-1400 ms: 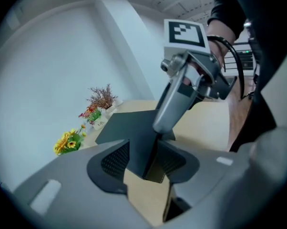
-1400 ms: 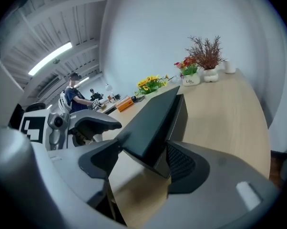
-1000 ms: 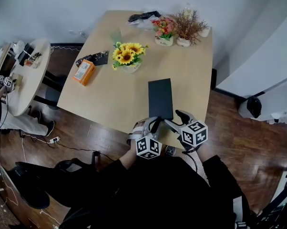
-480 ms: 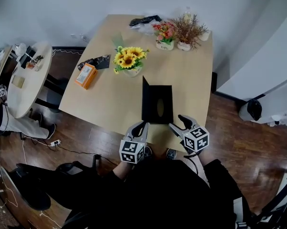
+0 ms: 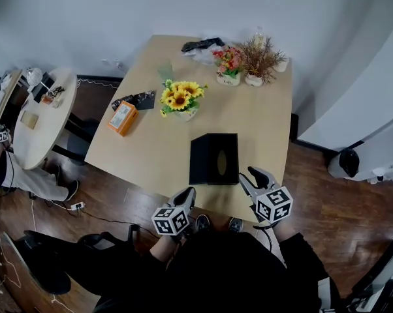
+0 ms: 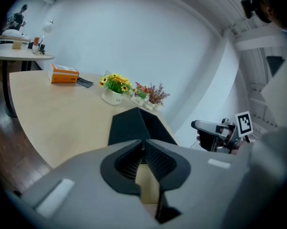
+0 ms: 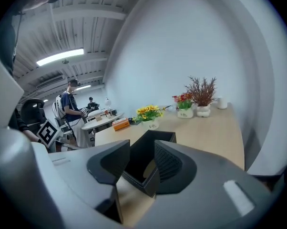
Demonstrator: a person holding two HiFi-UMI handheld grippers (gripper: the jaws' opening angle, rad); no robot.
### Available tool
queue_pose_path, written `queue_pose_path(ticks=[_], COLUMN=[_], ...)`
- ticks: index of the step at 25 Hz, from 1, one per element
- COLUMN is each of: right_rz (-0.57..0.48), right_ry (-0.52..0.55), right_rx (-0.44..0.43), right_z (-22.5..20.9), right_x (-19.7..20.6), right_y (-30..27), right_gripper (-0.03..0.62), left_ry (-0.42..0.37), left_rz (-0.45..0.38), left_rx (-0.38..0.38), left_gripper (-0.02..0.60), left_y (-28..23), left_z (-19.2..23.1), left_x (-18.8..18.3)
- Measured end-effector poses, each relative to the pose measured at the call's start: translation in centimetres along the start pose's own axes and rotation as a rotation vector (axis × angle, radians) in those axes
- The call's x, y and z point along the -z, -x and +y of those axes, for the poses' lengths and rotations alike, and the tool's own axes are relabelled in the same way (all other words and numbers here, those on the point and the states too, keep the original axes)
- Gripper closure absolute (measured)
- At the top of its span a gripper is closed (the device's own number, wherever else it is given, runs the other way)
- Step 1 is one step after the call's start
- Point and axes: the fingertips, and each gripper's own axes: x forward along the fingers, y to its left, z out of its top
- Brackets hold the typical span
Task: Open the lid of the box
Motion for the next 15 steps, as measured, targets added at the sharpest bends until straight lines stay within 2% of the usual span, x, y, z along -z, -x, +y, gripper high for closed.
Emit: queue_pose_path(ticks=[3,5,7,10,12,15], right_rz=[-0.065,-0.115,-0.166,-0.236,-0.281,-0.335], right_ry=[0.003,0.006,0.011,0.027,0.049,0.109], right_rx=[0.031,0.048,0.063,0.086,0.095,0.116], right_z=[-0.2,-0.2,-0.1,0.1,0.5,1.5], right_x=[-2.7,-4.7,-6.8,-10.0,-11.8,-14.0], right_y=[1.4,2.5,3.7,5.4,6.4,7.9], right_gripper=[0.455,0.467,0.479,0.491,0.497,0.5], left_ry=[0.025,-0.017,-0.106,-0.283,-0.395,-0.509], left_rz=[-0.028,-0.079,-0.137,-0.217,-0.262,-0.323], left_rx=[0.029,0.069,0.118,0.18,0.2,0.221], left_gripper=[0.572,0.564,0.552,0.496,0.463,0.446], left_y=[0.7,1.1,1.5,2.3,3.1,4.5], left_z=[-1.4,-3.1,-5.6,-9.9,-12.3,-15.4], left_x=[-1.7,-4.3,-7.6,-12.0,-14.0,-15.7])
